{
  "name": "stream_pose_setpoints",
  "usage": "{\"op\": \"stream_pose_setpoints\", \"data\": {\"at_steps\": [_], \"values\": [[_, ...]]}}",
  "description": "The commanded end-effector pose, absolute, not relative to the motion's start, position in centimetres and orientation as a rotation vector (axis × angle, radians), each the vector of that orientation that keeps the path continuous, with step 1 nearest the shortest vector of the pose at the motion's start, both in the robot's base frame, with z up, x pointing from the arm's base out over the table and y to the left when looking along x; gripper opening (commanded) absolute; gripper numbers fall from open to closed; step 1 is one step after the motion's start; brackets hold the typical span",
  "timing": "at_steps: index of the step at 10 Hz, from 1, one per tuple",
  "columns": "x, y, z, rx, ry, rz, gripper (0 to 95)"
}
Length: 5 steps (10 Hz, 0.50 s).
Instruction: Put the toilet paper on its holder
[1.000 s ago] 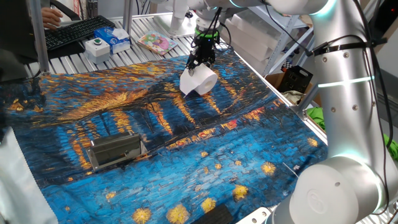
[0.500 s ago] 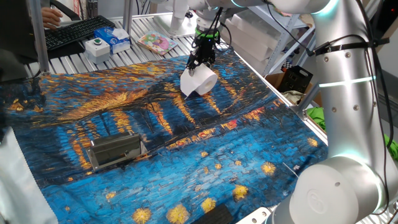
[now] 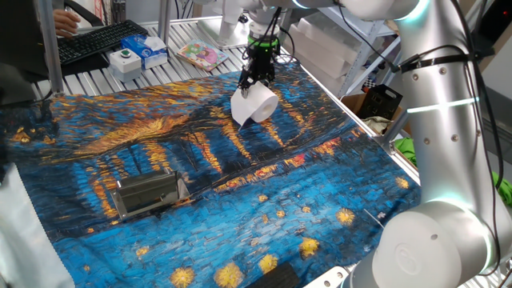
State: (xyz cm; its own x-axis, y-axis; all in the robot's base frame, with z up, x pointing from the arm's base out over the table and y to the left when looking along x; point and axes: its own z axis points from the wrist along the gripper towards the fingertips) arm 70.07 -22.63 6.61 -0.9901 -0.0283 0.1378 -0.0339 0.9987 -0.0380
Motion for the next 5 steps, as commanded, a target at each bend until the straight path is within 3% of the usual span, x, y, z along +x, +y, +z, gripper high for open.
{"op": "stream_pose_setpoints", "data": {"at_steps": [1,5], "values": [[69.9,-22.5,6.9,0.041,-3.007,0.047,0.0],[69.4,-21.1,8.1,0.01,-3.016,0.052,0.0]]}}
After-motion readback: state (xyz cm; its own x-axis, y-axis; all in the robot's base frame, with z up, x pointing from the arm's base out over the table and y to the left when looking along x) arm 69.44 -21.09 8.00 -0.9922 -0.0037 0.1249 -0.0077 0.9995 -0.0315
